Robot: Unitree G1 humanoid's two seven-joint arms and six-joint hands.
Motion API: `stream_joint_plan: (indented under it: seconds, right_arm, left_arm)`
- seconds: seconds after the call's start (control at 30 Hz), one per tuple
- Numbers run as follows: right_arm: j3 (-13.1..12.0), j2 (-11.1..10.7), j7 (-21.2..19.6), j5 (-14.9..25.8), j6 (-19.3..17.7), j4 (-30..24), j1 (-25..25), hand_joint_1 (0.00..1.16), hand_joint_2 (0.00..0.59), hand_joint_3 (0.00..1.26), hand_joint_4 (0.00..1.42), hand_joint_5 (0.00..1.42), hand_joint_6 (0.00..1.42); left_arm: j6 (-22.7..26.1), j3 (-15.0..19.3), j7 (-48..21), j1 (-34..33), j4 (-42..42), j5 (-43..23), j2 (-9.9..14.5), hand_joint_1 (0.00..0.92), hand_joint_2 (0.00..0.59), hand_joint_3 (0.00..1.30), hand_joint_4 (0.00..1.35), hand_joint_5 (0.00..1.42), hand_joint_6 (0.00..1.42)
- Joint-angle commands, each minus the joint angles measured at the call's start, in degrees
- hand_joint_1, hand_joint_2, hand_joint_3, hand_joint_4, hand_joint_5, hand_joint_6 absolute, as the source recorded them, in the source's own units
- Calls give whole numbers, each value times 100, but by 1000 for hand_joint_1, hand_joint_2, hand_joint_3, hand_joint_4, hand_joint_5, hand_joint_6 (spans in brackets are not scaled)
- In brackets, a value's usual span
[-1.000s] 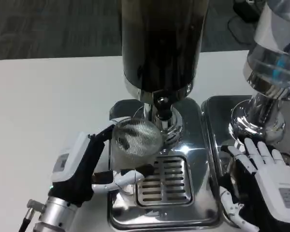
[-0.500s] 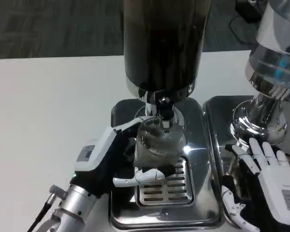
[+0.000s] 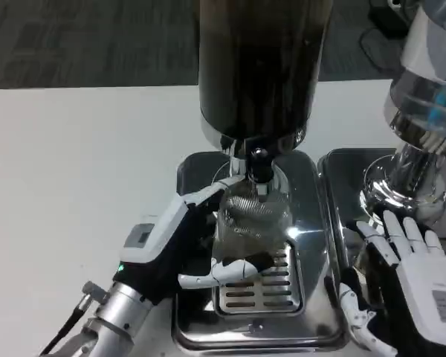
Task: Grasp the cup under the faucet to collect the drink, then remove the cup.
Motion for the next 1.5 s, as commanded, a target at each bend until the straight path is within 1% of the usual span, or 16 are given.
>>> stream_joint_plan:
  seconds: [0.03,0.13,0.23,0.43,0.57,0.77,0.83,0.93,0.97,1.0,1.03,1.2,1.3,1.37,1.43,1.5]
  right_arm:
    - [7,-10,-2,66,1,1,-31,218,503,175,0,0,2]
    - [23,-36,1,78,-30,35,-68,218,503,175,0,0,2]
    - [32,-64,5,104,-46,60,-88,218,503,175,0,0,2]
    - [49,-117,-2,207,-76,129,-122,218,503,175,0,0,2]
    - [71,-148,-9,233,-87,161,-147,218,503,175,0,0,2]
    - [83,-188,-5,294,-116,216,-227,218,503,175,0,0,2]
    - [62,-188,-9,324,-118,229,-242,218,503,175,0,0,2]
    - [61,-202,-5,337,-127,249,-263,218,503,175,0,0,2]
    - [68,-217,4,320,-130,243,-275,218,503,175,0,0,2]
    - [68,-237,-2,302,-140,235,-281,218,503,175,0,0,2]
    - [65,-254,-8,295,-147,228,-282,218,503,175,0,0,2]
    - [12,-369,70,370,-155,221,-326,218,503,175,0,0,2]
    - [10,-393,83,412,-166,235,-333,218,503,175,0,0,2]
    - [-8,-401,54,449,-193,246,-329,218,503,173,0,0,2]
    - [-27,-435,11,455,-226,239,-323,217,503,134,0,0,2]
    - [-19,-493,3,408,-262,222,-337,216,503,58,0,0,2]
  left_arm:
    - [152,-155,-171,129,19,103,58,242,88,136,178,451,280]
    - [178,-167,-147,154,-50,94,108,218,85,107,116,421,260]
    - [202,-164,-195,198,-144,71,185,171,76,65,55,380,233]
    - [254,-34,-152,414,-454,-19,365,146,67,41,40,363,225]
    - [260,150,-189,617,-686,-152,502,140,66,47,47,367,225]
    - [191,522,-220,1055,-1191,-396,752,121,61,103,116,399,240]
    - [170,666,-239,1224,-1407,-496,819,111,62,127,150,421,254]
    - [99,1000,-260,1562,-1780,-741,942,106,62,137,162,429,271]
    - [96,1086,-301,1636,-1872,-800,963,86,62,140,166,431,271]
    - [58,1181,-411,1696,-1923,-949,978,17,72,140,156,422,251]
    - [2,1277,-579,1751,-1958,-1162,975,3,81,140,135,387,216]
    - [-168,1660,-1250,1954,-2298,-1838,1018,0,120,92,41,263,93]
    - [-171,1914,-1567,2118,-2672,-2145,1011,0,132,79,12,230,61]
    - [-139,2043,-1910,2239,-3004,-2573,963,0,137,78,2,222,55]
    - [-95,2070,-2475,2322,-3377,-3268,931,0,143,61,0,141,6]
    - [-24,2084,-3011,2374,-3684,-3819,928,0,156,23,0,84,0]
